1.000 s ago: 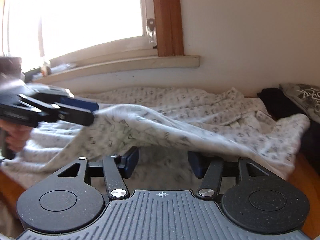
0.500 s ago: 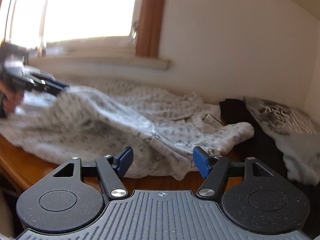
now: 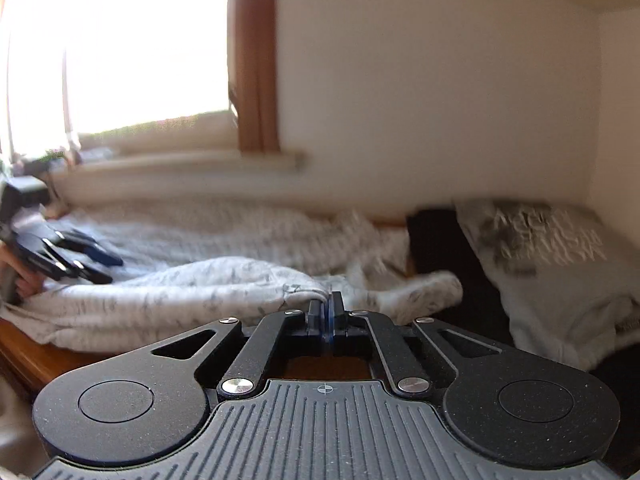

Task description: Fold clothes

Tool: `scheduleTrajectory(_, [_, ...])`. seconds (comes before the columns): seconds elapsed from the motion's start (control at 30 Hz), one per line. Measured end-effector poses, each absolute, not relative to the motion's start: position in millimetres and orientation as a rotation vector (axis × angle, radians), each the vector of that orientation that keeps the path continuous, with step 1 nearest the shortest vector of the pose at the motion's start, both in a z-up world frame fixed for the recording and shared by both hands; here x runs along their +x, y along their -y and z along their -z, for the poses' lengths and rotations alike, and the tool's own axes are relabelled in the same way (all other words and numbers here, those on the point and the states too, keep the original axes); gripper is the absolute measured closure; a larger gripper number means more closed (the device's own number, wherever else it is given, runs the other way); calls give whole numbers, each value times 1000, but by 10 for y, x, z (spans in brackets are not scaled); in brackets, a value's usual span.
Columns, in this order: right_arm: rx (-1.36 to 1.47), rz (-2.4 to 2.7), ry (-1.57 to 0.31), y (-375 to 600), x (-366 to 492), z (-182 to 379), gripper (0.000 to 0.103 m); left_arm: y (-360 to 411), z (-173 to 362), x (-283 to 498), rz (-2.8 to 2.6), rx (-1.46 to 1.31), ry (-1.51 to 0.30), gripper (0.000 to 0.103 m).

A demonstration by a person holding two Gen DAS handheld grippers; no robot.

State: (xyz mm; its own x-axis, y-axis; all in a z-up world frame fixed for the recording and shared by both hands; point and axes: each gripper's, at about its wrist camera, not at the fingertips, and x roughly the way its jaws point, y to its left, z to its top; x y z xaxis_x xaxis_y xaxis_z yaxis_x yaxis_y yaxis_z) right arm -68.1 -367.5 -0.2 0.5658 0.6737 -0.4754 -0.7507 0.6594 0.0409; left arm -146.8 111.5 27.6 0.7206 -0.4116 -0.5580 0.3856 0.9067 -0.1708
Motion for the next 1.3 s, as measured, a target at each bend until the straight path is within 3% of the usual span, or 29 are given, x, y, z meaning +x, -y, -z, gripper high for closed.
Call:
scheduleTrajectory(0.27, [-201, -831, -597, 3759, -659, 303, 101, -1103, -248, -1498, 443, -29, -657, 45])
scheduleTrajectory(0.47, [-47, -857, -458, 3900, -836, -31, 101, -1086, -252, -1494, 439, -15, -637, 43])
scheduleTrajectory(0.53, [-216, -807, -538, 3650, -846, 163, 101, -1086, -252, -1481, 437, -13, -639, 42])
scheduleTrajectory(0.63, [-253, -794, -617, 3603, -720, 374, 101, -1084, -245, -1430, 429, -6, -649, 40])
scheduleTrajectory(0.9, [-199, -779, -552, 3641, -761, 363, 95, -1096, -225, -1407, 429, -9, -660, 37])
scheduleTrajectory(1.0, [-183, -794, -527, 3673, -781, 394, 91, -1089, -224, -1412, 425, -7, -661, 37])
scheduleTrajectory(1.07, [-158, -787, -494, 3703, -780, 413, 70, -1091, -223, -1412, 426, -8, -661, 37])
scheduleTrajectory(1.13, [-153, -784, -477, 3692, -761, 438, 66, -1086, -225, -1416, 425, -5, -661, 37])
scheduleTrajectory(1.2, [-147, -795, -459, 3672, -735, 455, 66, -1065, -230, -1419, 421, 11, -658, 37])
scheduleTrajectory(1.23, [-145, -802, -455, 3657, -720, 457, 73, -1043, -236, -1422, 419, 24, -652, 37])
scheduleTrajectory(1.27, [-142, -812, -447, 3646, -713, 451, 96, -1015, -245, -1422, 421, 37, -643, 37])
scheduleTrajectory(1.3, [-121, -821, -413, 3656, -734, 417, 99, -988, -255, -1422, 423, 50, -634, 39])
